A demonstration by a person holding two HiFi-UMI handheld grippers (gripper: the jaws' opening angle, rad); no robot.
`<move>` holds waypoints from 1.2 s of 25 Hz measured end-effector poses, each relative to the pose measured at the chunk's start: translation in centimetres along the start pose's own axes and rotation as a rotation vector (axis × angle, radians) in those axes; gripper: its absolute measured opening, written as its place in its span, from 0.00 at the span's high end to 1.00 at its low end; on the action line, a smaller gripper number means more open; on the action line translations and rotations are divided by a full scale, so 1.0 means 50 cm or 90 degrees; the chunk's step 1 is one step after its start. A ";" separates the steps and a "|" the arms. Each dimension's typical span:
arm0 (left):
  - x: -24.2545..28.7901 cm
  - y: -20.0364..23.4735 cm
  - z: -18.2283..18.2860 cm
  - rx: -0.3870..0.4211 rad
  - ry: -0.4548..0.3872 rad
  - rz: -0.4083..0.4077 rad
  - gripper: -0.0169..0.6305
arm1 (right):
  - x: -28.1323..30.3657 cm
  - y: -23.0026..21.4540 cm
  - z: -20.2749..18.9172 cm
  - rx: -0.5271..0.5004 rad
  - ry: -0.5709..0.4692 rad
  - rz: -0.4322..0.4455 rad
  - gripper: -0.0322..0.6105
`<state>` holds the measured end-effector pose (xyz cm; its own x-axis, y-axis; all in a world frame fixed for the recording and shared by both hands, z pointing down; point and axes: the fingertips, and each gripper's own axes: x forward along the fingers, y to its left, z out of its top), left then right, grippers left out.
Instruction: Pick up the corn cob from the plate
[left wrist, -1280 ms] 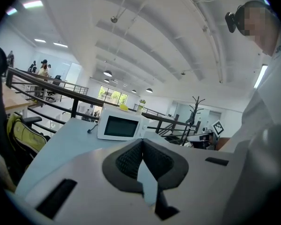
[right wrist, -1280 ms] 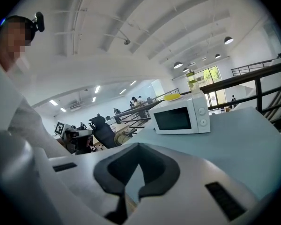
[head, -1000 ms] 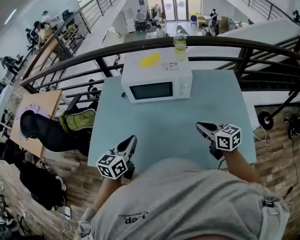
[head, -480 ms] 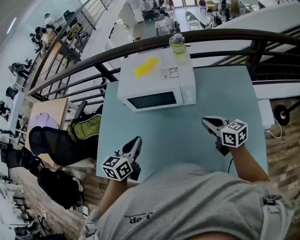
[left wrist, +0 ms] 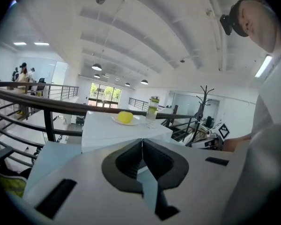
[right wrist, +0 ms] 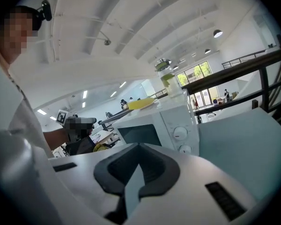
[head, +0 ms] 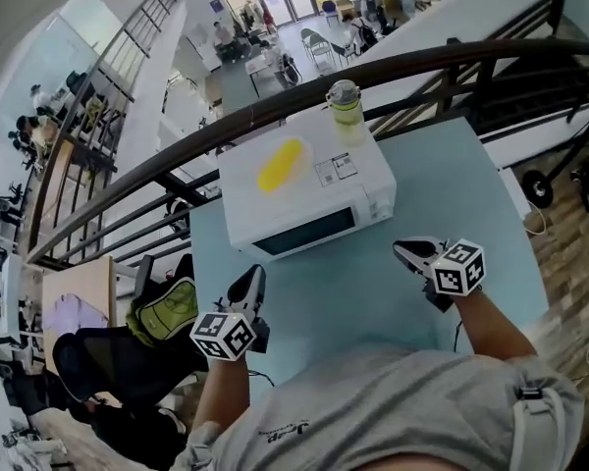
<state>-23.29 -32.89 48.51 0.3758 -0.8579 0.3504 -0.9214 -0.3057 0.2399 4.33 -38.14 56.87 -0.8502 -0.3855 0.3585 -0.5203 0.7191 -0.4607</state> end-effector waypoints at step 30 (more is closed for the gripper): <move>0.411 0.126 0.190 0.155 0.134 -0.001 0.49 | 0.291 -0.034 0.364 -0.221 -0.024 -0.006 0.93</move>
<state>-22.33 -56.40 48.61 0.3660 -0.7608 0.5359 -0.9079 -0.4185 0.0260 -8.64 -55.49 48.11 -0.8514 -0.4088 0.3286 -0.4748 0.8670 -0.1516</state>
